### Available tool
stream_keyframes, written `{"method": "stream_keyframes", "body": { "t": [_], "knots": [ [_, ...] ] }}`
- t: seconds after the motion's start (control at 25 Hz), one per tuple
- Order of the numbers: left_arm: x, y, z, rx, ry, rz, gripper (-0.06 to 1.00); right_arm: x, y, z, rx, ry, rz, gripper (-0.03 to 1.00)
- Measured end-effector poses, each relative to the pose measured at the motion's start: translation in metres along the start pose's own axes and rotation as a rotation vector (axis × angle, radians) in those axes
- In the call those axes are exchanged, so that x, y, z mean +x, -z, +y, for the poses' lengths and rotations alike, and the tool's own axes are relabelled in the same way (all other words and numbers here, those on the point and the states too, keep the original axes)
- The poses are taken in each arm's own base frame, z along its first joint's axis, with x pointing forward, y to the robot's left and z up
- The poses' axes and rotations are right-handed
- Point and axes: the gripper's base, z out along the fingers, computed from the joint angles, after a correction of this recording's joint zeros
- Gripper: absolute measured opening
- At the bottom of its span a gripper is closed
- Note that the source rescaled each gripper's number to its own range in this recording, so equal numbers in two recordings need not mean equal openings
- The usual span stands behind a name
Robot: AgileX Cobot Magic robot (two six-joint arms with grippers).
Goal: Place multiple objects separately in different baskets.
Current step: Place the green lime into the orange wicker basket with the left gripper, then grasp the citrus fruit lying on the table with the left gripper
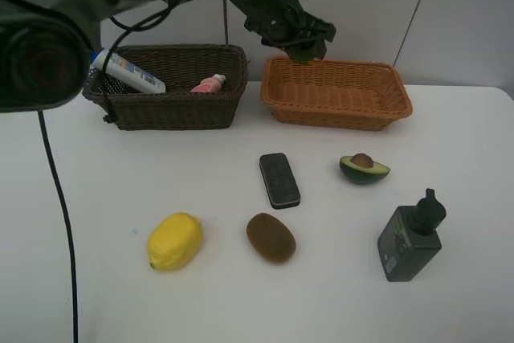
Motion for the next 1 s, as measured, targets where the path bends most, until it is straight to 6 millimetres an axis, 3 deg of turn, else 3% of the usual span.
{"method": "stream_keyframes", "body": {
  "t": [0.12,0.24,0.4,0.56,0.84,1.0],
  "knots": [
    [0.005,-0.025,0.008,-0.025,-0.028,-0.027,0.59,0.000,0.000,0.000,0.000,0.000,0.000,1.00],
    [0.010,-0.038,0.013,-0.043,-0.041,-0.032,0.89,0.000,0.000,0.000,0.000,0.000,0.000,1.00],
    [0.011,-0.035,0.012,-0.036,-0.042,-0.002,0.99,0.000,0.000,0.000,0.000,0.000,0.000,1.00],
    [0.006,-0.012,0.004,-0.009,-0.031,0.091,1.00,0.000,0.000,0.000,0.000,0.000,0.000,1.00],
    [-0.009,0.062,-0.017,0.001,0.062,0.312,1.00,0.000,0.000,0.000,0.000,0.000,0.000,1.00],
    [-0.012,0.074,-0.023,0.013,0.118,0.313,1.00,0.000,0.000,0.000,0.000,0.000,0.000,1.00]
  ]
}}
